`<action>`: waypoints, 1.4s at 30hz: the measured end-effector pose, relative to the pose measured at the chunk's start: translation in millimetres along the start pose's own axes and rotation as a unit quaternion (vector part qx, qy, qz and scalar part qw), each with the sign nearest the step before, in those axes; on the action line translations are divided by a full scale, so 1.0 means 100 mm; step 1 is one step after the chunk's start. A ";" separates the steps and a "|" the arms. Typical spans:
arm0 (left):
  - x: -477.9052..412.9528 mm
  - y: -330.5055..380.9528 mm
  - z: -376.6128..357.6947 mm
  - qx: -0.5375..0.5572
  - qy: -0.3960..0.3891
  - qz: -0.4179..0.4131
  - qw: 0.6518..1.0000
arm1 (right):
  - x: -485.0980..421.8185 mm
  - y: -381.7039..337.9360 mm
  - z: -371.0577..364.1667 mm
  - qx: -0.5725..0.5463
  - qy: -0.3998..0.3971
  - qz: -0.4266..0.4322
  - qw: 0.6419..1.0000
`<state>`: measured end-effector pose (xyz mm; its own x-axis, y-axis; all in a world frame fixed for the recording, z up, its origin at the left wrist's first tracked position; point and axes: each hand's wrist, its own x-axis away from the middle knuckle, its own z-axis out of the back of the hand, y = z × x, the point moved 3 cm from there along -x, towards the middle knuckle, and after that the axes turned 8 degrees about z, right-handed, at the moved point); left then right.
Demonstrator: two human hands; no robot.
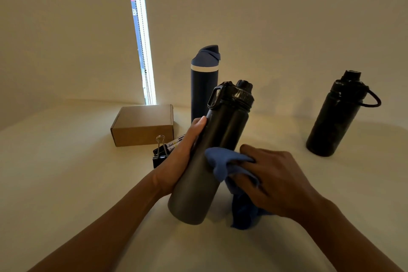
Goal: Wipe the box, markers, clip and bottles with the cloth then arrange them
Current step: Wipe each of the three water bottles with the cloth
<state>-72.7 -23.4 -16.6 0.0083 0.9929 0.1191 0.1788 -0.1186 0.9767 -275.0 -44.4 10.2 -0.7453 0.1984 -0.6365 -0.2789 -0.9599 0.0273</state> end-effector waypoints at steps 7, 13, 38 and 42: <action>0.00 0.08 -0.04 -0.018 -0.039 0.023 0.999 | -0.06 0.48 0.08 -0.042 0.112 -0.163 0.979; -0.14 -0.34 0.17 -0.110 0.116 0.190 0.969 | -0.11 0.09 -0.04 -0.004 -0.004 -0.064 0.998; -0.08 0.01 -0.05 0.011 -0.042 0.048 0.998 | -0.10 0.40 0.05 -0.003 0.089 -0.122 0.989; -0.10 -0.02 -0.04 0.024 -0.047 0.033 0.998 | -0.12 0.30 0.01 -0.045 0.016 -0.157 0.987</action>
<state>-77.1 -33.6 -18.8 0.1142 0.9801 0.1623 0.2225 -0.1845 0.9573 -275.2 -75.7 19.4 -0.6111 0.4832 -0.6270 -0.4367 -0.8664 -0.2421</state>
